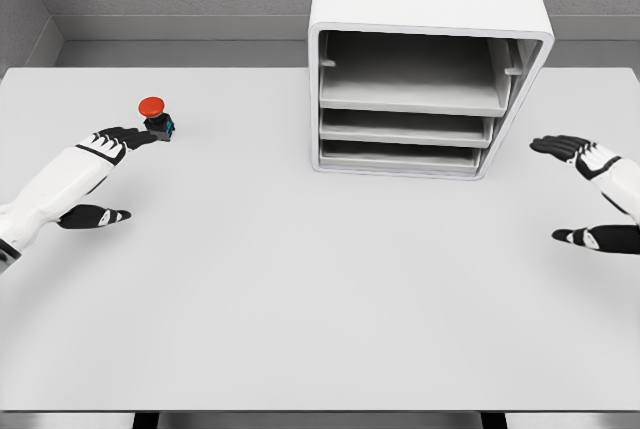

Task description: Slide open multi-storey tabletop storage cabinets and put open load switch and slide close multi-storey tabletop storage cabinets

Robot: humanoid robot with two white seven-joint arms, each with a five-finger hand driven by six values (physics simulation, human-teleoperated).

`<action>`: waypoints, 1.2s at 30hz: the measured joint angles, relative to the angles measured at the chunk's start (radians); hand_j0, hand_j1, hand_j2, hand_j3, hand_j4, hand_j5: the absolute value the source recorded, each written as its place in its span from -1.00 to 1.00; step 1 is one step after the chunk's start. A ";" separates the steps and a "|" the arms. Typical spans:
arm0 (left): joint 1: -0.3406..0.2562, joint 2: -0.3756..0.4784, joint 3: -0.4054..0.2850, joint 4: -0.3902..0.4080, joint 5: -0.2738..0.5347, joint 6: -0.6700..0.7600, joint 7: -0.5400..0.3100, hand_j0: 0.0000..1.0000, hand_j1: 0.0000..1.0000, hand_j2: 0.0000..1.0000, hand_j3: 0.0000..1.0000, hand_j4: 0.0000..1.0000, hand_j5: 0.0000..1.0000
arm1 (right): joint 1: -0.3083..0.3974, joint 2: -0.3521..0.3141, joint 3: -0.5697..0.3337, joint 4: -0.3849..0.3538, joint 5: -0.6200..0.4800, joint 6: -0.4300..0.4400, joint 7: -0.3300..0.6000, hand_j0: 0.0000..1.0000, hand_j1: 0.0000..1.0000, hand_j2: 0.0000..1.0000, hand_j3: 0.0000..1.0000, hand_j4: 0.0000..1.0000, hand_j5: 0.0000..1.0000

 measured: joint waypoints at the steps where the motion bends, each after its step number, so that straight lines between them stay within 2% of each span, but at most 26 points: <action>1: 0.000 0.000 0.000 0.000 -0.001 0.000 0.000 1.00 1.00 1.00 1.00 1.00 1.00 | -0.002 0.000 0.006 -0.004 0.004 0.000 0.000 1.00 1.00 1.00 1.00 1.00 1.00; 4: -0.017 0.000 0.002 0.000 -0.002 0.000 -0.008 1.00 1.00 1.00 1.00 1.00 1.00 | -0.006 0.000 0.015 -0.013 0.013 0.000 0.001 1.00 1.00 1.00 1.00 1.00 1.00; 6: -0.084 -0.003 0.003 0.000 0.000 0.000 -0.059 1.00 1.00 1.00 1.00 1.00 1.00 | -0.008 0.005 0.018 -0.015 0.016 0.000 0.001 1.00 1.00 1.00 1.00 1.00 1.00; 9: -0.178 -0.008 0.000 -0.002 -0.002 0.000 -0.213 1.00 1.00 1.00 1.00 1.00 1.00 | -0.017 0.039 0.023 -0.018 0.037 0.000 0.001 1.00 1.00 1.00 1.00 1.00 1.00; 10: -0.202 -0.009 -0.001 -0.002 -0.003 0.000 -0.248 1.00 1.00 1.00 1.00 1.00 1.00 | -0.049 0.064 0.025 -0.018 0.049 0.000 0.000 1.00 1.00 1.00 1.00 1.00 1.00; 13: -0.313 -0.010 -0.037 0.005 -0.002 0.000 -0.305 1.00 1.00 1.00 1.00 1.00 1.00 | -0.107 0.118 0.058 -0.019 0.080 0.000 0.000 0.73 0.73 0.73 0.73 0.73 0.73; 16: -0.466 -0.010 -0.100 0.097 0.000 0.001 -0.325 1.00 1.00 1.00 1.00 1.00 1.00 | -0.158 0.155 0.084 -0.019 0.105 0.000 0.001 0.57 0.57 0.57 0.57 0.57 0.57; 19: -0.564 -0.010 -0.188 0.226 -0.002 0.001 -0.333 1.00 1.00 1.00 1.00 1.00 1.00 | -0.207 0.192 0.111 -0.017 0.134 0.000 0.002 0.46 0.46 0.46 0.46 0.46 0.46; 22: -0.606 -0.011 -0.279 0.338 -0.013 -0.001 -0.336 1.00 1.00 1.00 1.00 1.00 1.00 | -0.267 0.239 0.153 -0.015 0.163 0.000 0.025 0.47 0.47 0.47 0.47 0.47 0.47; 25: -0.611 -0.011 -0.328 0.393 -0.035 -0.002 -0.337 1.00 1.00 1.00 1.00 1.00 1.00 | -0.288 0.273 0.191 -0.012 0.179 0.000 0.053 0.48 0.48 0.48 0.48 0.48 0.48; 29: -0.643 -0.011 -0.350 0.443 -0.059 -0.001 -0.338 1.00 1.00 1.00 1.00 1.00 1.00 | -0.353 0.305 0.228 0.008 0.193 0.000 0.066 0.48 0.48 0.48 0.48 0.48 0.48; 36: -0.715 -0.015 -0.358 0.537 -0.093 -0.001 -0.338 1.00 1.00 1.00 1.00 1.00 1.00 | -0.483 0.351 0.298 0.138 0.200 0.000 0.071 0.54 0.54 0.54 0.54 0.54 0.54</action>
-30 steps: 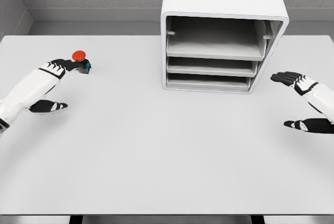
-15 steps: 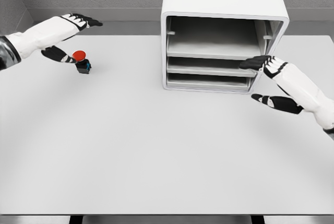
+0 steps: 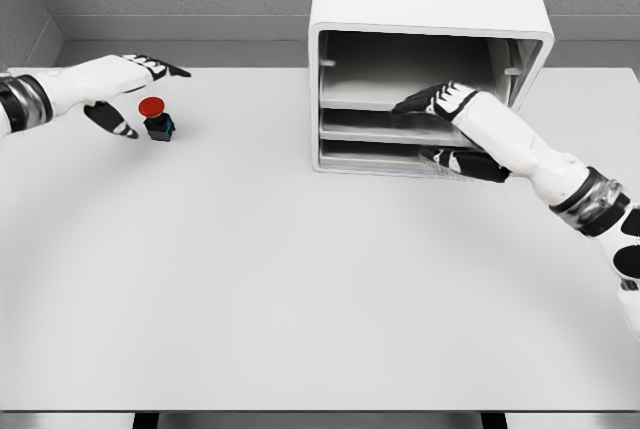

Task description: Slide open multi-storey tabletop storage cabinets and put open load switch and slide close multi-storey tabletop storage cabinets

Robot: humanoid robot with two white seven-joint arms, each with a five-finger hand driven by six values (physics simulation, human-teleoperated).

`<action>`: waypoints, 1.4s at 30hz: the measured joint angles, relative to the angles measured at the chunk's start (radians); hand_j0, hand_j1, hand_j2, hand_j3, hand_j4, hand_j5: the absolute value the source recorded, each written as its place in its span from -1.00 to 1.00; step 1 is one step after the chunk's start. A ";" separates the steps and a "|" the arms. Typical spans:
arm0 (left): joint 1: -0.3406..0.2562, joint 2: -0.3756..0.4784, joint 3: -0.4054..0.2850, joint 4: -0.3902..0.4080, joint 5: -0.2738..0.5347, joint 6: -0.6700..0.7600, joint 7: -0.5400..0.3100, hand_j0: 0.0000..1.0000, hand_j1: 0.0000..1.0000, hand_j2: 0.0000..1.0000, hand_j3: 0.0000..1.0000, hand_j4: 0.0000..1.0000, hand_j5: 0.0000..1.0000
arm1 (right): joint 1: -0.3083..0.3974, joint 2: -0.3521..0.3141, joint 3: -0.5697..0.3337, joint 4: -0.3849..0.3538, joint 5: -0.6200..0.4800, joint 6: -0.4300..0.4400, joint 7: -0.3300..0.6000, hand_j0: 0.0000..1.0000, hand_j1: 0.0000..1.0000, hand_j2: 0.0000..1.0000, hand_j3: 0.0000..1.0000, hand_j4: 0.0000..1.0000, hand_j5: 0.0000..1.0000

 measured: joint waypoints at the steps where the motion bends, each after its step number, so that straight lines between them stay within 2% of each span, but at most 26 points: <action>1: -0.008 -0.005 0.000 0.016 -0.011 0.000 0.000 1.00 1.00 1.00 1.00 1.00 1.00 | -0.015 0.008 0.007 0.020 0.002 0.000 0.000 0.54 0.54 0.54 0.54 0.54 0.54; 15: -0.071 -0.063 -0.002 0.157 -0.056 0.000 0.000 1.00 1.00 1.00 1.00 1.00 1.00 | -0.147 0.089 0.072 0.239 0.038 0.000 0.001 0.54 0.54 0.54 0.54 0.54 0.54; 23: -0.092 -0.087 -0.003 0.234 -0.090 -0.001 0.000 1.00 1.00 1.00 1.00 1.00 1.00 | -0.189 0.119 0.079 0.321 0.077 0.001 0.001 0.54 0.54 0.54 0.54 0.54 0.54; 26: -0.092 -0.094 -0.002 0.240 -0.095 -0.001 -0.001 1.00 1.00 1.00 1.00 1.00 1.00 | -0.189 0.122 0.082 0.329 0.036 0.002 0.001 0.54 0.54 0.54 0.54 0.54 0.54; 30: -0.092 -0.099 -0.001 0.243 -0.096 0.000 -0.001 0.78 0.78 0.78 0.78 0.78 0.78 | -0.189 0.122 0.086 0.332 0.015 0.005 0.001 0.54 0.54 0.54 0.54 0.54 0.54; 33: -0.091 -0.097 0.002 0.240 -0.096 0.000 -0.003 0.75 0.75 0.75 0.75 0.75 0.75 | -0.189 0.124 0.085 0.332 0.015 0.006 0.001 0.54 0.54 0.54 0.54 0.54 0.54; 35: -0.091 -0.097 0.002 0.241 -0.096 0.000 -0.003 0.65 0.65 0.65 0.65 0.65 0.65 | -0.186 0.126 0.083 0.330 0.003 0.012 0.001 0.55 0.55 0.55 0.55 0.55 0.55; 42: -0.091 -0.098 -0.001 0.247 -0.097 0.000 -0.001 0.66 0.66 0.66 0.66 0.66 0.66 | -0.176 0.129 0.071 0.314 -0.018 0.030 0.026 0.59 0.59 0.59 0.59 0.59 0.59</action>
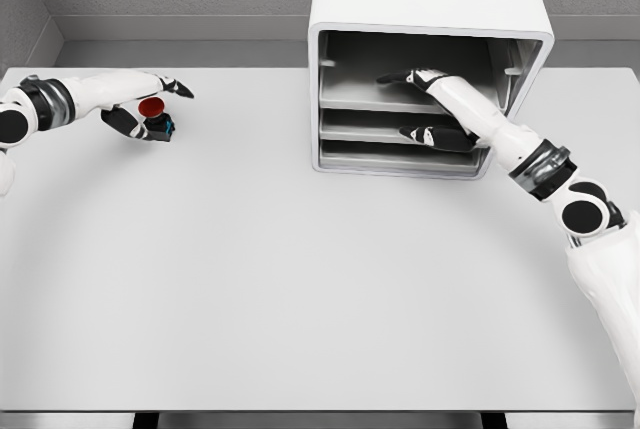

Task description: Slide open multi-storey tabletop storage cabinets and put open load switch and slide close multi-storey tabletop storage cabinets

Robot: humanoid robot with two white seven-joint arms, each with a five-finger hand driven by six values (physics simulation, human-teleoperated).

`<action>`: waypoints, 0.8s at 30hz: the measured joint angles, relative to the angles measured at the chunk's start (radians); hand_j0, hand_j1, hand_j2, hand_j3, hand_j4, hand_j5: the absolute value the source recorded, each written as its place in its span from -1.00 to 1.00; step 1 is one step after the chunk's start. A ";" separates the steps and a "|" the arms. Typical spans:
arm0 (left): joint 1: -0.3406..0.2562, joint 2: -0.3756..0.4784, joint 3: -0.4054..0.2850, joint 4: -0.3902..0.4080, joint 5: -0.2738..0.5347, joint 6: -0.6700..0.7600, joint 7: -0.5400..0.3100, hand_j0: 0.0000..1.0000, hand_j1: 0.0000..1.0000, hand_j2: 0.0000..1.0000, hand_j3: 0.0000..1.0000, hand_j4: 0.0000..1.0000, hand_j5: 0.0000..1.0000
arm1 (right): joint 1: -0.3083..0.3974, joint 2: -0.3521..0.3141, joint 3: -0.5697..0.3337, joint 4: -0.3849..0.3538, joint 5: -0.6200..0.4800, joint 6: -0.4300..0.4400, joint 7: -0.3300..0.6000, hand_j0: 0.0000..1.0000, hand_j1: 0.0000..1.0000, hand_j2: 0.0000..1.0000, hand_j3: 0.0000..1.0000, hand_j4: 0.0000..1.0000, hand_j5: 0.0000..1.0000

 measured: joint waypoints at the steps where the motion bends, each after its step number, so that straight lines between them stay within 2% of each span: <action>1: 0.000 0.000 0.000 0.002 0.000 0.000 0.000 0.66 0.66 0.66 0.66 0.66 0.66 | 0.009 0.000 -0.003 -0.011 -0.017 0.005 0.004 0.59 0.59 0.59 0.59 0.59 0.59; 5: 0.000 0.003 0.000 0.019 0.000 0.000 0.000 0.58 0.58 0.58 0.58 0.58 0.58 | 0.028 -0.013 -0.007 -0.045 0.008 0.007 0.010 0.59 0.59 0.59 0.59 0.59 0.59; 15: 0.000 0.003 0.002 0.028 0.000 0.000 0.001 0.12 0.12 0.12 0.12 0.12 0.12 | 0.051 -0.055 0.005 -0.104 0.089 -0.015 0.009 0.60 0.60 0.60 0.60 0.60 0.60; 24: 0.000 0.002 0.004 0.029 0.006 0.002 0.003 -0.08 -0.08 -0.08 -0.08 -0.08 -0.08 | 0.072 -0.092 0.009 -0.158 0.143 -0.029 0.008 0.60 0.60 0.60 0.60 0.60 0.60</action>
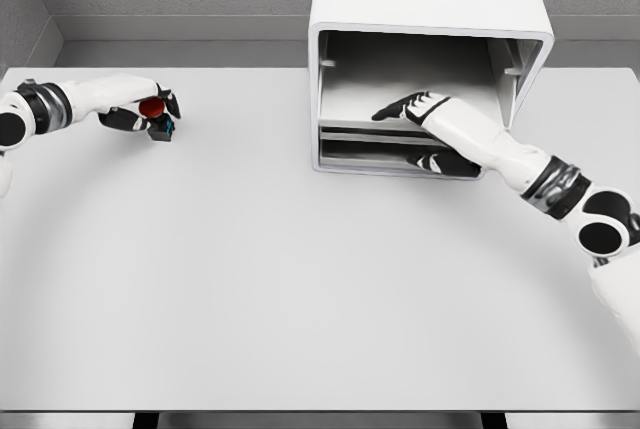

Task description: Slide open multi-storey tabletop storage cabinets and put open load switch and slide close multi-storey tabletop storage cabinets

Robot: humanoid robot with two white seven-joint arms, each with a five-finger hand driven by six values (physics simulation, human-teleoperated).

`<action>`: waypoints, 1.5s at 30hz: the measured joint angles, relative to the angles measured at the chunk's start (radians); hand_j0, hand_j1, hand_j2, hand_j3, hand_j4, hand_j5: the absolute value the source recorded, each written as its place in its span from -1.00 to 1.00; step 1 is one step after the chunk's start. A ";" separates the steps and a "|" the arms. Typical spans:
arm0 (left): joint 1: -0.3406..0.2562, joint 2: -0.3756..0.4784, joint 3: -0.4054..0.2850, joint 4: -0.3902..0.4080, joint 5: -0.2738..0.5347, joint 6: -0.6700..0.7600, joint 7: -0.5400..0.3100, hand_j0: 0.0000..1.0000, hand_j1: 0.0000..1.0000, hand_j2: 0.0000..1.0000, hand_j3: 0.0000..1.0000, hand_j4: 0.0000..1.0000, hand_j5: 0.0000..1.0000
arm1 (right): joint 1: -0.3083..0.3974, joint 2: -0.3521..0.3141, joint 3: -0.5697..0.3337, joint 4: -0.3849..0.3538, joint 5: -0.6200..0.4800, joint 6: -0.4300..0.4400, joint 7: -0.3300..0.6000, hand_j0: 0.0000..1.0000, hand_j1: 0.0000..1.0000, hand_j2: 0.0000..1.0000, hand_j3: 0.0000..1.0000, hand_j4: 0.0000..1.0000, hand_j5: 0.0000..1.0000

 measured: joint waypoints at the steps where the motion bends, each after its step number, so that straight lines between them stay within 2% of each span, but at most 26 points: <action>1: 0.000 0.000 0.000 0.000 -0.001 0.000 0.000 -0.09 -0.09 -0.09 -0.09 -0.09 -0.09 | 0.005 -0.003 0.000 -0.003 0.002 -0.001 0.000 0.60 0.60 0.60 0.60 0.60 0.60; 16: 0.000 0.004 0.001 -0.018 0.008 -0.003 -0.002 -0.15 -0.15 -0.15 -0.15 -0.15 -0.15 | 0.063 -0.052 -0.040 -0.091 0.002 -0.002 -0.003 0.60 0.60 0.60 0.60 0.60 0.60; 23: 0.005 0.004 0.004 -0.061 0.010 -0.003 -0.002 -0.16 -0.16 -0.16 -0.16 -0.16 -0.16 | 0.087 -0.068 -0.045 -0.117 0.004 -0.002 -0.003 0.60 0.60 0.60 0.60 0.60 0.60; 32: 0.015 0.017 0.009 -0.127 0.044 -0.003 -0.002 -0.16 -0.16 -0.16 -0.16 -0.16 -0.16 | 0.143 -0.085 -0.067 -0.165 0.006 -0.002 -0.001 0.60 0.60 0.60 0.60 0.60 0.60; 42: 0.078 0.075 0.009 -0.239 0.131 -0.004 -0.002 -0.17 -0.17 -0.17 -0.17 -0.17 -0.17 | 0.215 -0.110 -0.118 -0.254 0.004 -0.002 0.000 0.60 0.60 0.60 0.60 0.60 0.60; 45: 0.080 0.088 0.009 -0.268 0.152 -0.003 -0.002 -0.17 -0.17 -0.17 -0.17 -0.17 -0.17 | 0.235 -0.119 -0.128 -0.269 0.003 -0.002 0.000 0.61 0.61 0.61 0.61 0.61 0.61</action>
